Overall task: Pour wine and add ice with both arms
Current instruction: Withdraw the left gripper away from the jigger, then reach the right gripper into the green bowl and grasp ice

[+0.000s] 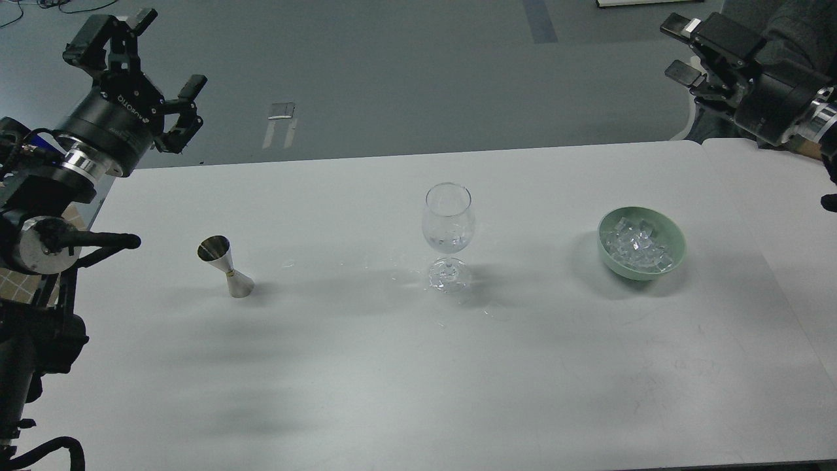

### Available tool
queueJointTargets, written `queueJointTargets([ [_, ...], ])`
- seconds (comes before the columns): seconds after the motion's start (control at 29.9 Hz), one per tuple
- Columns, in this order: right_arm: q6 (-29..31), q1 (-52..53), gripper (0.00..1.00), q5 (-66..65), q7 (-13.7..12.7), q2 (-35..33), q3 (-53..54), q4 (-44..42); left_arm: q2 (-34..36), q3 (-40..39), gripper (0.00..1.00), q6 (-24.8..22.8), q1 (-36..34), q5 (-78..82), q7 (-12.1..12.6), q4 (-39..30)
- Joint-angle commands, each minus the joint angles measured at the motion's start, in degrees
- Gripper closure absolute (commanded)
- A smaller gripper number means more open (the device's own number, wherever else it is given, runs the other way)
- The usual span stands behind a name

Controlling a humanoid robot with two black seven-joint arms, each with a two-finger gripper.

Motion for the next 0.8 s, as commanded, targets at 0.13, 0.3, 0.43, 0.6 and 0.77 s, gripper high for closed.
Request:
queueJointTargets([
  [0.13, -8.0, -5.3, 0.00, -29.3, 0.0, -4.2, -1.0, 4.2, -2.9, 0.0, 0.03, -0.1, 0.3, 1.5, 0.1, -0.1],
  [0.3, -12.4, -10.3, 0.00, -43.7, 0.0, -2.2, -1.0, 3.0, -3.0, 0.0, 0.02, -0.1, 0.6, 1.7, 0.1, -0.2],
  [0.43, -13.2, -12.2, 0.00, -48.3, 0.0, 0.9, -1.0, 1.2, -3.1, 0.0, 0.02, -0.1, 0.6, 1.7, 0.1, -0.4],
  [0.6, -15.9, -15.1, 0.02, -52.4, 0.0, 3.5, -1.0, -1.3, -3.8, 0.0, 0.02, -0.2, 0.8, 1.7, 0.1, -0.6],
  [0.77, -16.8, -16.2, 0.08, -56.8, 0.0, 6.1, -1.1, -4.0, -4.6, 0.0, 0.02, -0.2, 0.9, 1.7, 0.1, -0.9],
])
